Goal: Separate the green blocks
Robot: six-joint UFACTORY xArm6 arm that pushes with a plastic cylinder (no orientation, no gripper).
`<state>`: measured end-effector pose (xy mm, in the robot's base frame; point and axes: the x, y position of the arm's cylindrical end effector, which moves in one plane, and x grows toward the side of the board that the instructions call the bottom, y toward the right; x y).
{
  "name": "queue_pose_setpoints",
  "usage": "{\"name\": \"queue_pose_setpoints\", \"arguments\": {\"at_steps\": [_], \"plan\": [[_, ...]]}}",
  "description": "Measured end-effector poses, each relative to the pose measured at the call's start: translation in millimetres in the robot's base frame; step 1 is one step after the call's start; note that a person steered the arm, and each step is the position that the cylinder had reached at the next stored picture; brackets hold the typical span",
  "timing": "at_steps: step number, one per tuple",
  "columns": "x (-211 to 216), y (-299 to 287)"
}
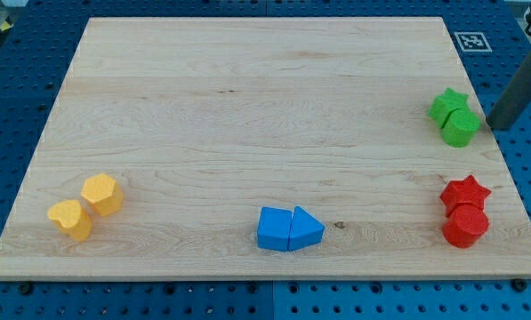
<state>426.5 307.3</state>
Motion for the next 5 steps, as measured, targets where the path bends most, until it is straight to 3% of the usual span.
{"name": "queue_pose_setpoints", "arguments": {"at_steps": [4,5], "plan": [[14.4,-87.6],[26.8,-84.2]]}}
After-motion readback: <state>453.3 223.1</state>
